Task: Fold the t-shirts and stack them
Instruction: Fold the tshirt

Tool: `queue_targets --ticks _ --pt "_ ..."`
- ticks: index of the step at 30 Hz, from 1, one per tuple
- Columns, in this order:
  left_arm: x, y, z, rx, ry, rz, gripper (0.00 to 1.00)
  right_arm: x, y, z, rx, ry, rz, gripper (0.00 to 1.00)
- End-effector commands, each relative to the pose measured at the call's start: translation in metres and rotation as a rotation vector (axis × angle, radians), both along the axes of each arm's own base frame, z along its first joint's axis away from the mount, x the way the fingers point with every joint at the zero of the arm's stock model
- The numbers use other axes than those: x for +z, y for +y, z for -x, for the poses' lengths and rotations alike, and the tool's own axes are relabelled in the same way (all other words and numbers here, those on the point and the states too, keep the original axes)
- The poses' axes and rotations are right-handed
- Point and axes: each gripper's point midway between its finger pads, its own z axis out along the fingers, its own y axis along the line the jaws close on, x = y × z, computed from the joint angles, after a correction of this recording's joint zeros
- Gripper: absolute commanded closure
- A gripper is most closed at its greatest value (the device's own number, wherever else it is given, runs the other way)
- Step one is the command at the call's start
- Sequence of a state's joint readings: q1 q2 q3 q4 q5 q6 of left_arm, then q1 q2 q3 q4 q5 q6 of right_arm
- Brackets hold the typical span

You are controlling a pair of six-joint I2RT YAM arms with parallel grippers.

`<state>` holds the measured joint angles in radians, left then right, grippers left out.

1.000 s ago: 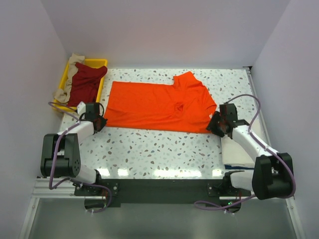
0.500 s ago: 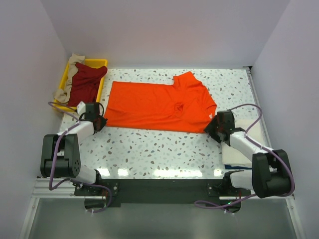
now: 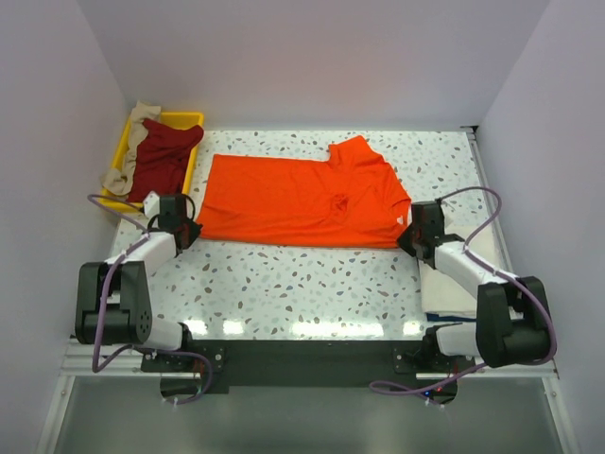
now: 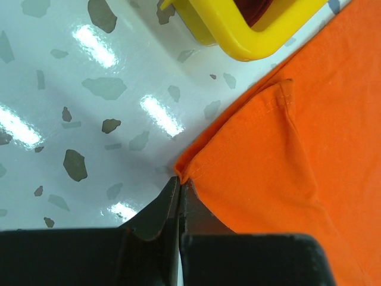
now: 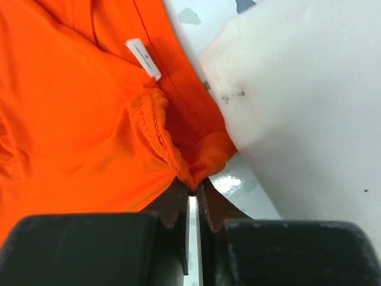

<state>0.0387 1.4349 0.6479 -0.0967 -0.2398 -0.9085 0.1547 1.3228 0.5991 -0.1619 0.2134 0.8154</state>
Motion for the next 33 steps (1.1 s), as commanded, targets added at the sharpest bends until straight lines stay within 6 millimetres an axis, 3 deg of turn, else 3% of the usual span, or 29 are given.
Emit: queue_targets --ticks 1,10,16,25,30,33 --pt "0.016 0.010 0.001 0.034 -0.037 -0.030 1.00 0.025 -0.013 -0.013 0.005 -0.045 0.083 0.99" --pt "0.019 0.022 0.036 0.081 0.040 -0.084 1.00 0.035 0.003 0.020 0.119 0.026 0.026 1.00" --pt "0.019 0.029 0.075 0.136 0.076 -0.109 1.00 0.041 0.016 0.056 0.156 0.049 -0.069 1.00" --pt "0.013 0.030 0.123 0.186 0.115 -0.106 1.00 0.055 0.011 0.114 0.118 0.097 -0.110 1.00" --pt "0.009 0.024 0.136 0.196 0.107 -0.071 1.00 0.055 0.013 0.138 0.121 0.104 -0.137 0.99" --pt "0.007 0.020 0.138 0.201 0.108 -0.039 0.97 0.052 0.013 0.148 0.115 0.117 -0.148 0.89"
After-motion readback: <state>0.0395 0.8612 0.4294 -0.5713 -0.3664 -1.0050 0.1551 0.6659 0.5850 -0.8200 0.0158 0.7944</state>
